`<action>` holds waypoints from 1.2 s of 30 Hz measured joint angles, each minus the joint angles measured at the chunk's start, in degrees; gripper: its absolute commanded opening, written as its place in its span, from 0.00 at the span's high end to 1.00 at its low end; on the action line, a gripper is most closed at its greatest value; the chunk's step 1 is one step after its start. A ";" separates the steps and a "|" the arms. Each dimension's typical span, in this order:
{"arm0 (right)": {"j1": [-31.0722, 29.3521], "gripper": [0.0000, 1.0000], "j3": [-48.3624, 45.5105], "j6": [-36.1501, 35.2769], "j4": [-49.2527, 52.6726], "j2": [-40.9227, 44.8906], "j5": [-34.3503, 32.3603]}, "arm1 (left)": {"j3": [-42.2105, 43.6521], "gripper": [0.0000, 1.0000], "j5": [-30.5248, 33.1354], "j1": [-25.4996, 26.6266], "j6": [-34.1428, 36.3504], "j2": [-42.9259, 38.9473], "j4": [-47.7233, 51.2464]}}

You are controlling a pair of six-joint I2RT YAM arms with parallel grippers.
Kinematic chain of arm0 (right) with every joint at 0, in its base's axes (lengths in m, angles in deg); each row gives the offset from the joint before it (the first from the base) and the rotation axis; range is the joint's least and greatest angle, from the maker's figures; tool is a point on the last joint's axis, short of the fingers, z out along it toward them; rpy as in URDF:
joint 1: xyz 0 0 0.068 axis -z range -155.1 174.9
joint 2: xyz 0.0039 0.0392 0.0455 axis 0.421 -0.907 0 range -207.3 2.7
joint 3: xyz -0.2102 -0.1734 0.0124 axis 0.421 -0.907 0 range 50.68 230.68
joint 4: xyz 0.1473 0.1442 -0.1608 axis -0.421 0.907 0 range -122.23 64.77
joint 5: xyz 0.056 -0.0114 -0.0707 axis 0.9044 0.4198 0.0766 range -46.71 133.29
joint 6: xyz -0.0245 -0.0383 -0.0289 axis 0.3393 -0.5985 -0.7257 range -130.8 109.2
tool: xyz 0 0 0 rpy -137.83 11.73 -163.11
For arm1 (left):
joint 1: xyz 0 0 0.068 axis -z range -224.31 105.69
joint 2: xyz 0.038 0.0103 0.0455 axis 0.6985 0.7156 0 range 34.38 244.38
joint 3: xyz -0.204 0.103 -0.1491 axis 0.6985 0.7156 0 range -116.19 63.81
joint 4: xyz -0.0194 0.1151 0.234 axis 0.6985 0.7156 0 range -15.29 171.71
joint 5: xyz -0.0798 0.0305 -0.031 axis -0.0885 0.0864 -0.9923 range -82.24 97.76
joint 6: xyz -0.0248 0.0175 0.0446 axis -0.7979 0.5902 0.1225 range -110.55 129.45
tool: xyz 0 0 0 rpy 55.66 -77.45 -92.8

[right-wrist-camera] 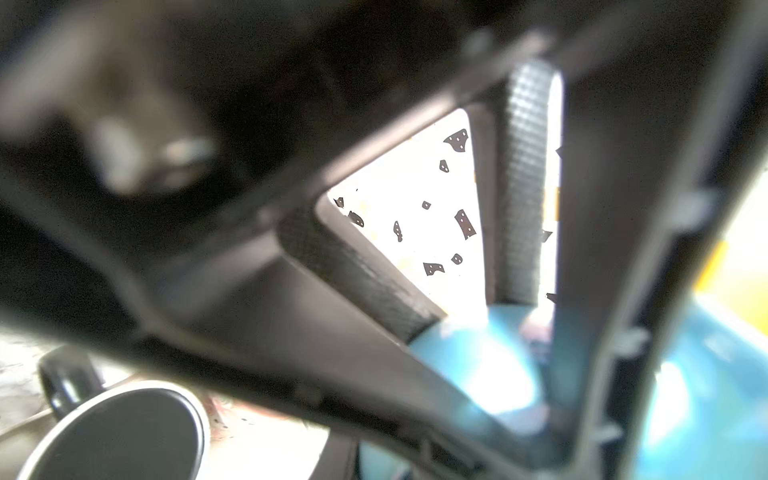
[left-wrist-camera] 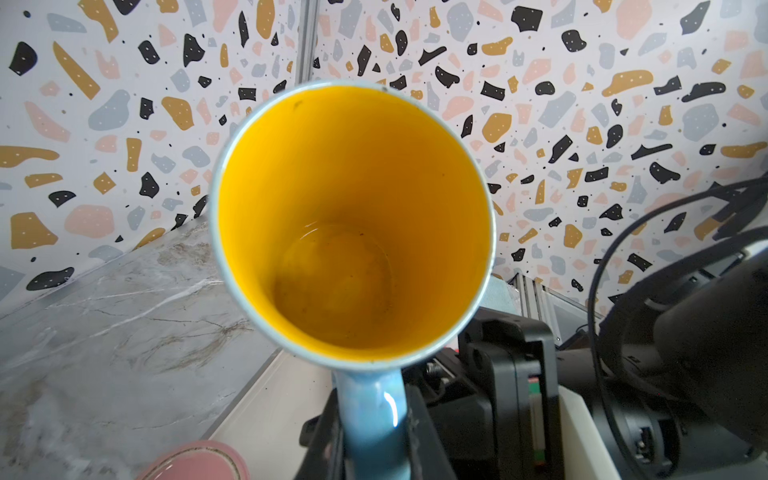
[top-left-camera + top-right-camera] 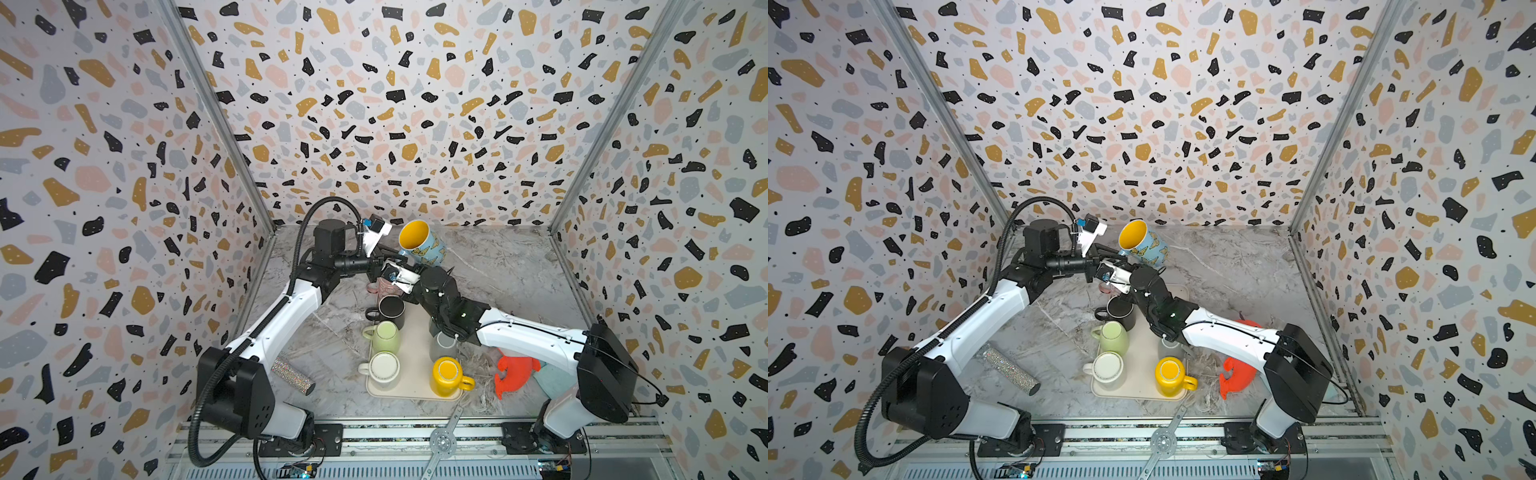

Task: Turn the mug right side up
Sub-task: 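Open the right gripper and draw it back while the left gripper carries the mug away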

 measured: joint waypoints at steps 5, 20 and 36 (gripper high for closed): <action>1.55 0.79 0.00 1.22 -0.11 -0.28 0.35 | -0.46 1.00 1.29 0.72 -3.08 2.08 -2.91; 5.81 0.61 -1.79 3.87 -1.81 -0.74 1.49 | -5.16 1.00 3.61 2.82 -5.68 9.31 -3.65; 7.76 0.52 -4.46 6.45 -3.80 3.21 2.69 | -11.80 1.00 6.27 3.34 -6.62 16.96 -1.20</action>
